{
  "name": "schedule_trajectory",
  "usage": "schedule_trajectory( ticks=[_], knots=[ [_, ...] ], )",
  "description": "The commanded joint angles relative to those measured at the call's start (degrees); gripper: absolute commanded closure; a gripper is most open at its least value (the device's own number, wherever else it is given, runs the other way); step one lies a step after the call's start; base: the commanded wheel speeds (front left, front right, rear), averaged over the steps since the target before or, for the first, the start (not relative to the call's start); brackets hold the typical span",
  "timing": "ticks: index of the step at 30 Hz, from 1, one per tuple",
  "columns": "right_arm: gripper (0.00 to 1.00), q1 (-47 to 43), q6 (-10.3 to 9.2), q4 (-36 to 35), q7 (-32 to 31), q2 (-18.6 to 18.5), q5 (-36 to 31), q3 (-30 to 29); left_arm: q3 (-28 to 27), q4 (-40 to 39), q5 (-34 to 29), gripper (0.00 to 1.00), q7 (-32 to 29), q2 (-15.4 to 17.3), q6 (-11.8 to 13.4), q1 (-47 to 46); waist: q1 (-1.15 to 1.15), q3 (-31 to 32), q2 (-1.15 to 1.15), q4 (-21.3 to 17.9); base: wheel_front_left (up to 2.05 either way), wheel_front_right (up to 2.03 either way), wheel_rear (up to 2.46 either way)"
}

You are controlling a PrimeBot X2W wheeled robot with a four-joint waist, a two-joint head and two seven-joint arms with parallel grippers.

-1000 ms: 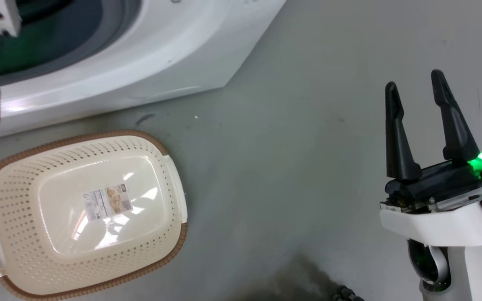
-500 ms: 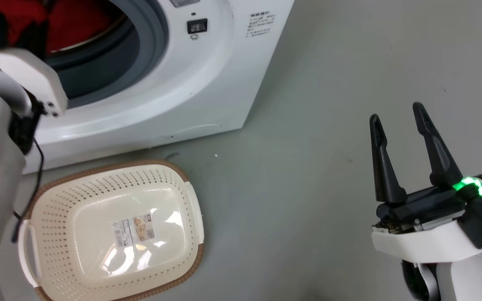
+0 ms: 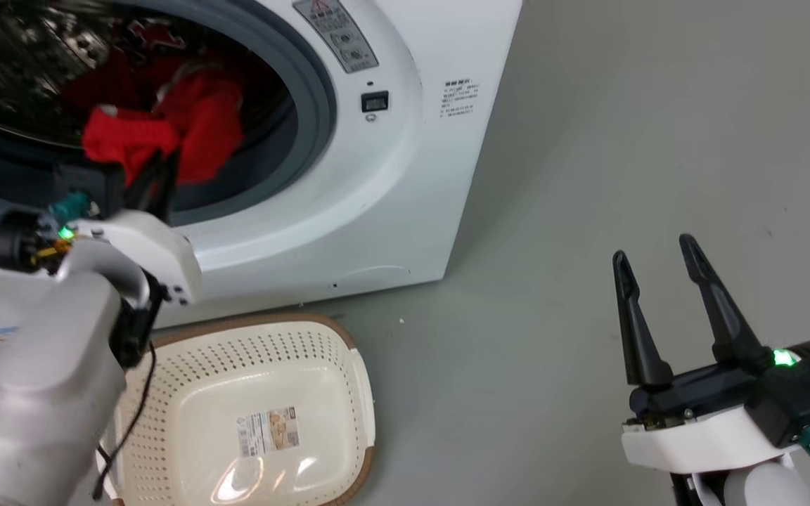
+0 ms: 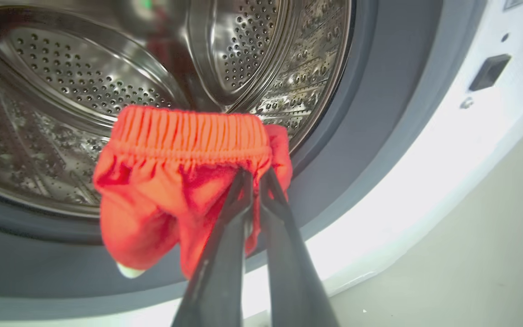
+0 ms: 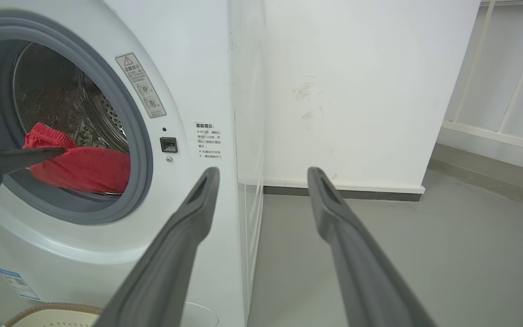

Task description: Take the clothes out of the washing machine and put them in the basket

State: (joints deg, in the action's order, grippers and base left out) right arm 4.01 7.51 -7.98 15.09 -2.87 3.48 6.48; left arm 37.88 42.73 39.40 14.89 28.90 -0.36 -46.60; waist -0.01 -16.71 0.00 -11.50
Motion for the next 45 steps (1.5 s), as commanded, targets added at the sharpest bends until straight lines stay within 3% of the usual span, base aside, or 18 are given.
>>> schedule_trajectory(
  ticks=[1,18,25,33,45],
  knots=[
    [0.00,-0.8,-0.04,0.1,0.1,0.0,-0.4,0.0,-0.2,-1.4,-0.4,1.00,0.3,0.4,0.7,1.7,0.01,1.9,0.00,0.8,0.00,0.00,0.00],
    [0.00,-7.1,-0.04,2.3,0.1,0.0,-1.4,0.2,0.3,-27.4,1.4,1.00,-1.4,5.1,11.5,26.0,0.01,12.1,0.00,3.1,0.00,0.00,0.00],
    [0.00,-8.1,-0.04,2.3,0.1,0.0,-1.7,0.7,1.8,-31.5,2.2,1.00,-2.5,6.0,13.7,32.7,0.01,13.7,0.00,2.9,0.00,0.00,0.00],
    [0.00,-6.3,-0.04,1.9,0.1,0.0,-1.8,1.5,2.3,-27.9,4.1,1.00,-1.9,4.1,13.0,35.2,0.01,11.5,0.00,1.2,0.00,0.00,0.00],
    [0.00,-2.1,-0.04,0.9,0.1,0.0,-1.1,2.4,2.1,-9.7,6.0,1.00,-0.3,-1.5,5.9,31.4,0.01,3.7,0.00,-2.9,0.00,0.00,0.00]
  ],
)
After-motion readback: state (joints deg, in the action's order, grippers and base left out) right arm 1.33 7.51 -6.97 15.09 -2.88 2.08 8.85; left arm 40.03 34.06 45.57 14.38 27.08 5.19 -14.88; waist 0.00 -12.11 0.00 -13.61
